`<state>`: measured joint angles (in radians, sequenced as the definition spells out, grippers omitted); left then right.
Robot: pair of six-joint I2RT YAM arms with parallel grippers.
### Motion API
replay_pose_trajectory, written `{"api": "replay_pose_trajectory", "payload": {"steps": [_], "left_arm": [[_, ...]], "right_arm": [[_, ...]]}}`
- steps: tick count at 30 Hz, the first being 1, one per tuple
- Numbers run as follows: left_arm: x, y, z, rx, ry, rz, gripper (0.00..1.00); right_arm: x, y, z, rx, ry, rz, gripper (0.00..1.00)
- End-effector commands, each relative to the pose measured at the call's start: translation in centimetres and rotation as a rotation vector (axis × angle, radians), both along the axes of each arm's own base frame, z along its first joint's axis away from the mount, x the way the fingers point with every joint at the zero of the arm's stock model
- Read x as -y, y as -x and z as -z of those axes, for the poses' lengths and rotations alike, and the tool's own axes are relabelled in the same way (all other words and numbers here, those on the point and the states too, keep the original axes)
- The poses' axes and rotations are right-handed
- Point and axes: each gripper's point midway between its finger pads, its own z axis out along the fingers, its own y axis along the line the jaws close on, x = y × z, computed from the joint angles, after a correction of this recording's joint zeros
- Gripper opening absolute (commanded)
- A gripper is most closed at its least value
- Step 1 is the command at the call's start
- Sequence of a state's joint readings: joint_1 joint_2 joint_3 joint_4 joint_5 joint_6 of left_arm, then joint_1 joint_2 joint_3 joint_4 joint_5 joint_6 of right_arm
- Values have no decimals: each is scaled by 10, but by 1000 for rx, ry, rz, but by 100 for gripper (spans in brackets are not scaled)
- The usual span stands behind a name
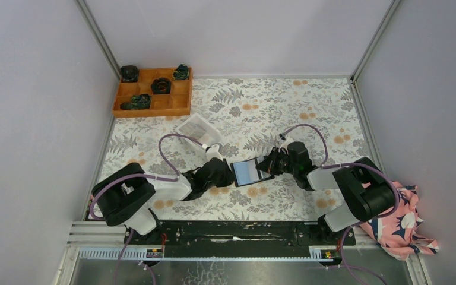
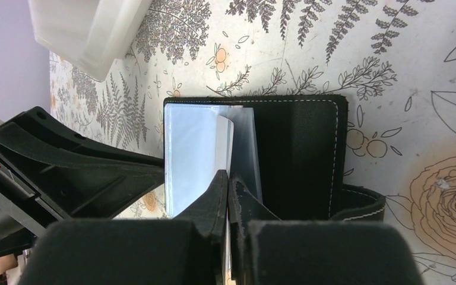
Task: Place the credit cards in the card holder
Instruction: Insert the credit card into the card holder.
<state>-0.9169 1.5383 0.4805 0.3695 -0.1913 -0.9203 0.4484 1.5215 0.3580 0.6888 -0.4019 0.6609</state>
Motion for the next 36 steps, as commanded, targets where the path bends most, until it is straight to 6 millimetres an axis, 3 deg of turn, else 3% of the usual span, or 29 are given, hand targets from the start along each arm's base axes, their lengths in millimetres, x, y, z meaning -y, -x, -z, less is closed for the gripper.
{"api": "replay_pose_trajectory", "payload": {"steps": [1, 24, 29, 31, 36], "left_arm": [[-26, 22, 41, -91, -162, 28, 23], [-28, 23, 51, -105, -197, 41, 23], [-32, 24, 51, -102, -208, 35, 23], [-32, 24, 51, -102, -209, 34, 23], [-33, 25, 53, -106, -204, 33, 23]], "right_arm": [[5, 27, 26, -101, 42, -51, 0], [-22, 29, 33, -110, 89, -105, 0], [-15, 27, 37, -101, 164, -89, 0], [-9, 24, 35, -87, 198, -77, 31], [-3, 18, 23, -45, 245, -68, 44]]}}
